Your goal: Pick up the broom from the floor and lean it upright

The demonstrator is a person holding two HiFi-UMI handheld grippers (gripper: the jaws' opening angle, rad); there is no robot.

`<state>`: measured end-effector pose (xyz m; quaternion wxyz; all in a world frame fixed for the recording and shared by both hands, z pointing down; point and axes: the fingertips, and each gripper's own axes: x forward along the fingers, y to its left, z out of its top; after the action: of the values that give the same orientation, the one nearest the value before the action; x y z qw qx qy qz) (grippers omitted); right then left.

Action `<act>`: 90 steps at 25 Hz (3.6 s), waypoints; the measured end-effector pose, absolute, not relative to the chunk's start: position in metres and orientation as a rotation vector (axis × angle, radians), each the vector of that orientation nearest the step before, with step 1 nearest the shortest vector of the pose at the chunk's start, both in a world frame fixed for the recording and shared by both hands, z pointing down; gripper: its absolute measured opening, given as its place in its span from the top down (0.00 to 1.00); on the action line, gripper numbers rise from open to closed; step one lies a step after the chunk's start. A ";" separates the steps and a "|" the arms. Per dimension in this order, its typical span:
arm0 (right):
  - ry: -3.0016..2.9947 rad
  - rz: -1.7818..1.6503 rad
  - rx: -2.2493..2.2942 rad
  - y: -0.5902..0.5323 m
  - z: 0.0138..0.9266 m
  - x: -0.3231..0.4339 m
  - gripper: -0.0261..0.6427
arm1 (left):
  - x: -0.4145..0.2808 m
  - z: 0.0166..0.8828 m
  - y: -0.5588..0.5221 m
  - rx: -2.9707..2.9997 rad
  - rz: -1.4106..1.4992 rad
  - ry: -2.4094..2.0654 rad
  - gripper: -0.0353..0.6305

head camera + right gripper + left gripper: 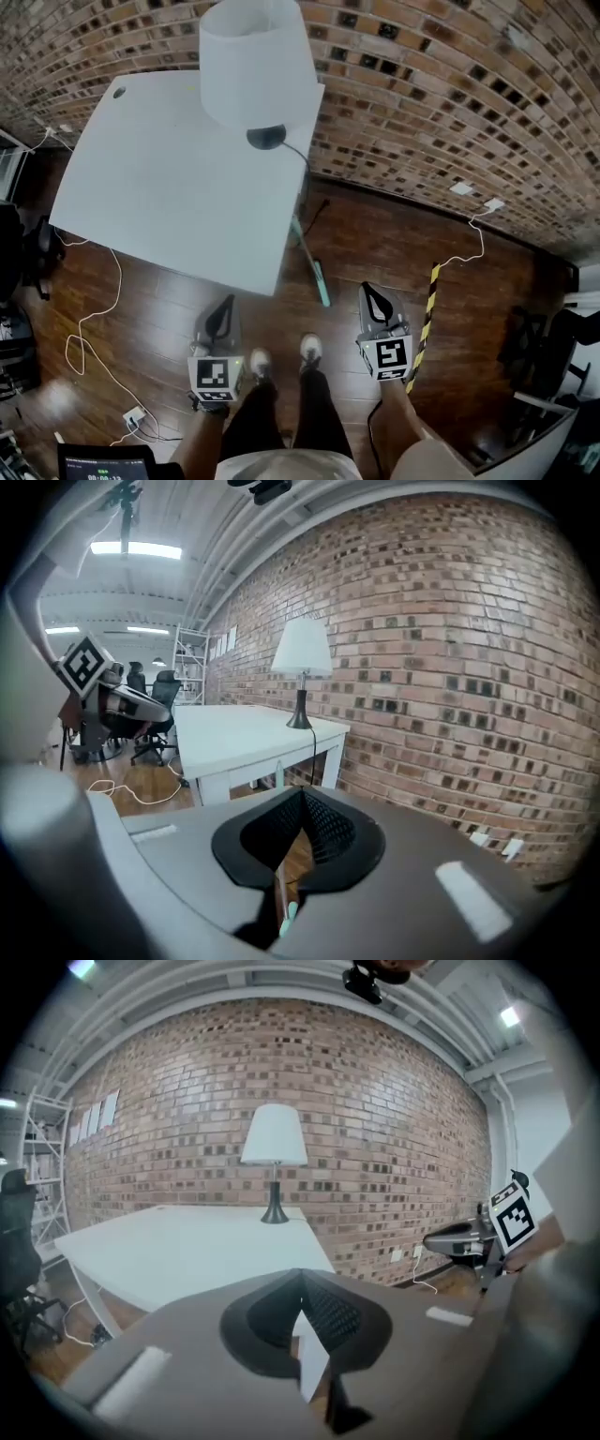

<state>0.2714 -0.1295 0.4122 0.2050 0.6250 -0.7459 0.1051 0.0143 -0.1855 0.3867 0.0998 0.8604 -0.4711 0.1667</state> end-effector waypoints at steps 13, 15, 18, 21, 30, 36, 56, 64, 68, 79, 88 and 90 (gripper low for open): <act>-2.208 0.081 1.984 -0.106 0.203 0.236 0.94 | 0.023 0.228 -0.185 2.819 0.351 -1.337 0.95; -2.232 0.041 1.992 -0.103 0.179 0.228 0.94 | 0.021 0.204 -0.181 2.848 0.313 -1.336 0.95; -2.249 -0.008 2.011 -0.094 0.147 0.223 0.94 | 0.019 0.172 -0.181 2.878 0.235 -1.359 0.95; -2.241 -0.044 2.052 -0.083 0.124 0.221 0.94 | 0.010 0.147 -0.182 2.875 0.148 -1.412 0.95; -2.202 -0.014 2.132 -0.076 0.117 0.221 0.94 | -0.006 0.149 -0.173 2.857 0.186 -1.429 0.95; -2.178 -0.031 2.147 -0.066 0.116 0.211 0.94 | -0.014 0.150 -0.165 2.871 0.200 -1.410 0.95; -2.117 -0.075 2.138 0.029 0.121 0.150 0.94 | -0.040 0.172 -0.067 2.994 0.185 -1.173 0.95; -2.142 -0.024 2.176 0.127 0.134 0.161 0.94 | -0.027 0.178 0.026 3.022 0.208 -1.117 0.95; -2.175 -0.002 2.156 0.196 0.139 0.158 0.94 | -0.030 0.172 0.089 3.003 0.161 -1.165 0.95; -2.204 0.083 2.152 0.382 0.131 0.146 0.94 | -0.068 0.141 0.288 2.958 0.098 -1.283 0.95; -2.203 0.085 2.215 0.406 0.123 0.141 0.94 | -0.067 0.132 0.310 2.988 0.107 -1.255 0.95; -2.181 0.064 2.229 0.406 0.122 0.136 0.94 | -0.073 0.130 0.308 2.994 0.112 -1.262 0.95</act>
<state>0.1365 0.4059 0.1218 0.0110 0.7145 -0.6992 0.0204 -0.0729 0.3080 0.1296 -0.0546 0.9195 -0.3878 0.0345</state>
